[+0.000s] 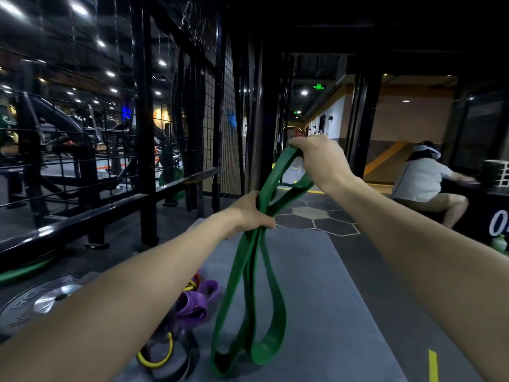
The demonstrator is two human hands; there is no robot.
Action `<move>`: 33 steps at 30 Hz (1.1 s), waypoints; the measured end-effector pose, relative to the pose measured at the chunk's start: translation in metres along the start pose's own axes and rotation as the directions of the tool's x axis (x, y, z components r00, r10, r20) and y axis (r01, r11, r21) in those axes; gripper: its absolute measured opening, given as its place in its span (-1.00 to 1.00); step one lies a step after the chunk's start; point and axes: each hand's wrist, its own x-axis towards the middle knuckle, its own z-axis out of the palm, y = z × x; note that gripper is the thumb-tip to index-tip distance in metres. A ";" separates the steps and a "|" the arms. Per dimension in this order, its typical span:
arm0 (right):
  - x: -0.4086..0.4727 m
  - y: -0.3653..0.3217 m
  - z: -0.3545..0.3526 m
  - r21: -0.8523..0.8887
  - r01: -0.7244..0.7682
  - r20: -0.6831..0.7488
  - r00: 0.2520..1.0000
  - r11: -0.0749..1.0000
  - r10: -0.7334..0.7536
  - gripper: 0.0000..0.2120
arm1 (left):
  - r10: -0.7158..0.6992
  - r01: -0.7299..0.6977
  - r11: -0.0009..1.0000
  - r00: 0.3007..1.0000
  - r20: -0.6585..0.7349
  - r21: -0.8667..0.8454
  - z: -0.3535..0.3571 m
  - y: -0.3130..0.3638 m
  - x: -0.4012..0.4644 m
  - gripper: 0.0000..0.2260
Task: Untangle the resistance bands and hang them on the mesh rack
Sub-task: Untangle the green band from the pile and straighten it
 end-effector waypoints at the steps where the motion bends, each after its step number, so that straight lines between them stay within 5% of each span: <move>1: -0.001 0.003 0.000 0.012 -0.028 -0.001 1.000 1.000 0.028 -0.63 | -0.006 0.006 1.000 1.000 0.005 -0.006 0.001 -0.003 0.000 -0.58; 11: -0.017 0.030 -0.009 0.238 -0.302 -0.003 0.950 0.923 0.311 -0.49 | -0.039 0.035 0.998 0.997 0.069 0.052 0.033 -0.033 -0.002 -0.50; 20: -0.043 0.077 0.005 0.206 -0.429 -0.015 0.897 0.880 0.441 -0.46 | -0.126 0.101 0.983 0.978 0.164 0.153 0.076 -0.072 0.006 -0.51; 24: -0.054 0.097 0.008 0.155 -0.449 -0.023 0.889 0.880 0.457 -0.51 | -0.157 0.136 0.986 0.957 0.243 0.100 0.104 -0.089 0.017 -0.43; 30: -0.060 0.114 0.023 0.103 -0.437 0.018 0.899 0.893 0.438 -0.47 | -0.140 0.106 0.977 0.973 0.183 0.185 0.100 -0.096 0.043 -0.58; 33: -0.051 0.107 0.026 0.127 -0.402 0.006 0.914 0.907 0.405 -0.53 | -0.170 0.102 0.956 0.956 0.240 0.273 0.091 -0.097 0.049 -0.48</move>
